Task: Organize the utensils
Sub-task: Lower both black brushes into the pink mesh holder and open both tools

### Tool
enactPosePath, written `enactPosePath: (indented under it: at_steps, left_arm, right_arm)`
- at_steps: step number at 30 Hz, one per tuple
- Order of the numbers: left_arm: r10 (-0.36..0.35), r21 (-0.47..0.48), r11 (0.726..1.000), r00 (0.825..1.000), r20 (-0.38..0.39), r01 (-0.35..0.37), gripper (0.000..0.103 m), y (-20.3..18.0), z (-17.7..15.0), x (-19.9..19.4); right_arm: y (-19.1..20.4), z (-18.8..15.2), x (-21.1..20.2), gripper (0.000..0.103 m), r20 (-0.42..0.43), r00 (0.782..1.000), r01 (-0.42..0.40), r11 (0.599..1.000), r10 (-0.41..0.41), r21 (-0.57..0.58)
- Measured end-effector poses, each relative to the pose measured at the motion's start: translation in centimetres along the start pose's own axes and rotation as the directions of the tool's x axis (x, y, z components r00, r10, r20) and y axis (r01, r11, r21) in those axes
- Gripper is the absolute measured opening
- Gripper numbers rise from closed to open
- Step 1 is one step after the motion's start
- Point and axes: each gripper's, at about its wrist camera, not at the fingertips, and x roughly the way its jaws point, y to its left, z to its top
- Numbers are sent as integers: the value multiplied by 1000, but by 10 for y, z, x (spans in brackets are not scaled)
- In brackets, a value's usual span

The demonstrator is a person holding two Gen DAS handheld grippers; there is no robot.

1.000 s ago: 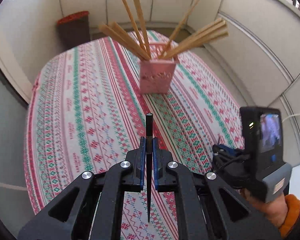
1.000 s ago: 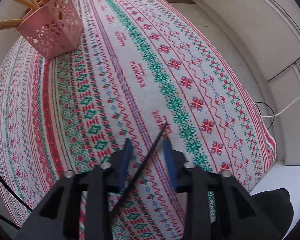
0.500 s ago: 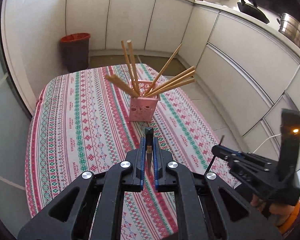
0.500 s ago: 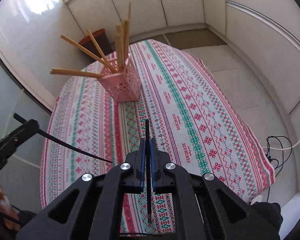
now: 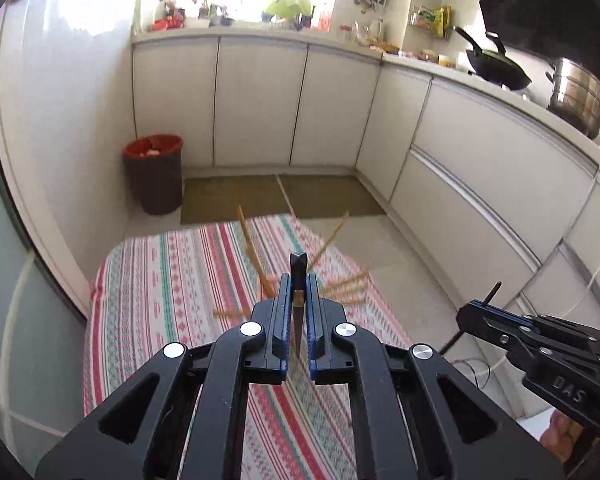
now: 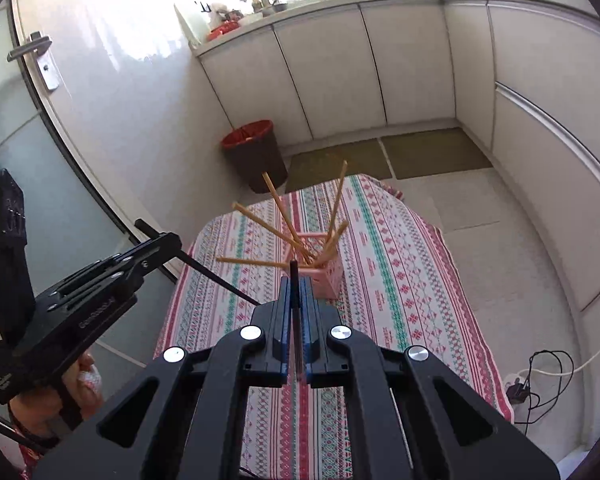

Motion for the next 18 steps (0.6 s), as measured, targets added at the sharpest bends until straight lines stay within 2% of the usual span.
enactPosePath:
  at_steps: [6,11,14,18]
  left_arm:
    - [35,-12,999,999,41,-34,6,2,36,27]
    - [65,-23,998,998,-11,-66,9,7,46,71]
    - [57,-78,995,996,-72,-62,9,20,41,94]
    - [52,-168,984,998,-34,-57,13,43,37,87]
  right_arm:
    - [8,47,-3,5,65,998,-22,1000,22,-2]
    - [5,74,18,5,90,996,-10,1000,8,17]
    - [2,86,37,5,79,997,4,999,-7,40]
    - [0,96,60,5,87,995,34,998,-38,47]
